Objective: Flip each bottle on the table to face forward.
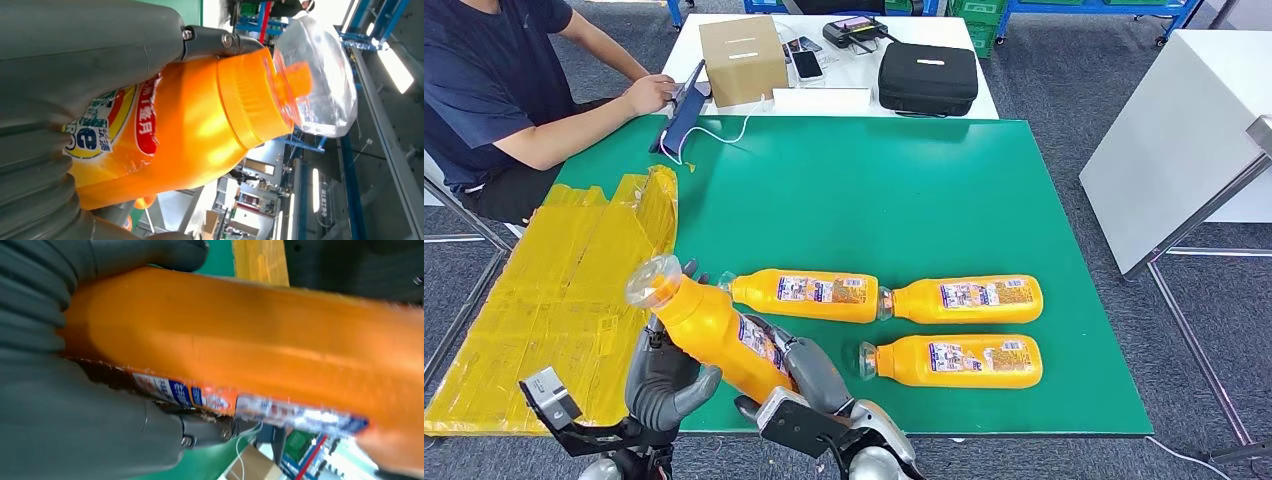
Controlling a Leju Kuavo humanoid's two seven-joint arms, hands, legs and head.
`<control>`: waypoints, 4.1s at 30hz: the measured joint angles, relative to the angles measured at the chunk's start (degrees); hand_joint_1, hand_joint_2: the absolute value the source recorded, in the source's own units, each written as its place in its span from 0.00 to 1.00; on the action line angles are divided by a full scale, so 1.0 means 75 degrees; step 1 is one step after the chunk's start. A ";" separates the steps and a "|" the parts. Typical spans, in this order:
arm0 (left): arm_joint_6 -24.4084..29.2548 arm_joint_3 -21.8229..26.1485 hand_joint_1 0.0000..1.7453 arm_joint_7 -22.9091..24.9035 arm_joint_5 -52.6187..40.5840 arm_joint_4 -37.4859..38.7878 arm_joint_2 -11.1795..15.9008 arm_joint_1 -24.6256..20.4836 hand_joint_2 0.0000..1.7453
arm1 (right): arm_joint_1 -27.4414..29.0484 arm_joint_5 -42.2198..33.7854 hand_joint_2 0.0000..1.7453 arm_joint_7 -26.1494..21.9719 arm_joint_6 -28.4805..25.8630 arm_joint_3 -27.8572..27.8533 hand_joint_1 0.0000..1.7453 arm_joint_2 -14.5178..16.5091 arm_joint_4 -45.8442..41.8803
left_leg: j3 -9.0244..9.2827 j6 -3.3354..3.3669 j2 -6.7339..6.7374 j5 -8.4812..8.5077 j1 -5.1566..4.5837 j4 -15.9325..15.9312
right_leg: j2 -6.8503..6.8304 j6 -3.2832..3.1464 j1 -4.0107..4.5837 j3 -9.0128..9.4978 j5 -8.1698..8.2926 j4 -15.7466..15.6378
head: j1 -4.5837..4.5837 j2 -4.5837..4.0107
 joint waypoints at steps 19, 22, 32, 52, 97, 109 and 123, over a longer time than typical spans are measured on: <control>0.0775 -0.0325 1.00 0.0451 -0.2422 0.0814 0.0600 -0.0348 1.00 | -0.0375 0.0906 1.00 0.0315 0.0052 0.0600 1.00 0.0043 0.0838 | -0.0004 -0.0002 -0.0003 0.0001 0.0000 0.0000 | -0.0001 0.0000 0.0000 0.0000 0.0000 0.0000 | 0.0001 0.0000; 0.0815 -0.0352 1.00 0.0462 -0.2636 0.0874 0.0688 -0.0396 1.00 | -0.0382 0.0896 1.00 0.0321 0.0066 0.0613 1.00 0.0043 0.0881 | -0.0004 -0.0002 -0.0002 0.0001 0.0000 0.0000 | -0.0001 0.0000 0.0001 0.0000 0.0000 0.0001 | 0.0001 0.0000; 0.0824 -0.0277 1.00 0.0310 -0.2511 0.0902 0.0778 -0.0388 1.00 | -0.0465 0.1083 1.00 0.0399 -0.0200 0.0682 0.87 0.0052 0.1045 | -0.0005 -0.0002 -0.0003 0.0002 0.0000 0.0000 | -0.0001 0.0000 0.0001 0.0001 0.0000 0.0001 | 0.0001 0.0000; 0.6631 0.1523 1.00 0.0765 -0.9953 0.1455 0.0739 -0.1515 1.00 | -0.1090 0.1682 0.00 0.1510 -0.0133 -0.0806 0.00 -0.0800 -0.0120 | -0.0029 -0.0002 0.0009 0.0040 0.0001 0.0002 | 0.0001 -0.0016 0.0005 -0.0036 0.0049 0.0003 | 0.0000 0.0000; 0.2386 0.0143 0.00 -0.2482 -0.7799 0.6809 0.2830 -0.3958 0.00 | -0.4321 0.1433 1.00 0.2097 0.1723 -0.0444 0.00 -0.0990 0.4226 | -0.0052 -0.0027 -0.0035 0.0126 0.0003 0.0001 | -0.0020 -0.0026 0.0007 -0.0069 0.0079 0.0055 | -0.0001 0.0000; 0.0532 -0.0484 0.00 -0.2669 -0.3969 0.6616 0.2548 -0.4285 0.00 | -0.4956 0.2153 1.00 0.2479 0.2443 0.0602 1.00 -0.0318 0.6250 | -0.0079 -0.0020 -0.0031 0.0152 0.0002 0.0005 | -0.0027 -0.0041 0.0007 -0.0106 0.0110 0.0061 | 0.0001 0.0000; -0.0240 -0.0266 0.00 -0.2669 -0.2996 0.6204 0.2113 -0.4274 0.00 | -0.5007 0.2431 1.00 0.2903 0.1873 0.0947 1.00 0.0007 0.6674 | -0.0070 -0.0023 0.0022 0.0149 0.0004 0.0004 | 0.0003 -0.0054 0.0009 -0.0116 0.0121 0.0061 | 0.0001 0.0000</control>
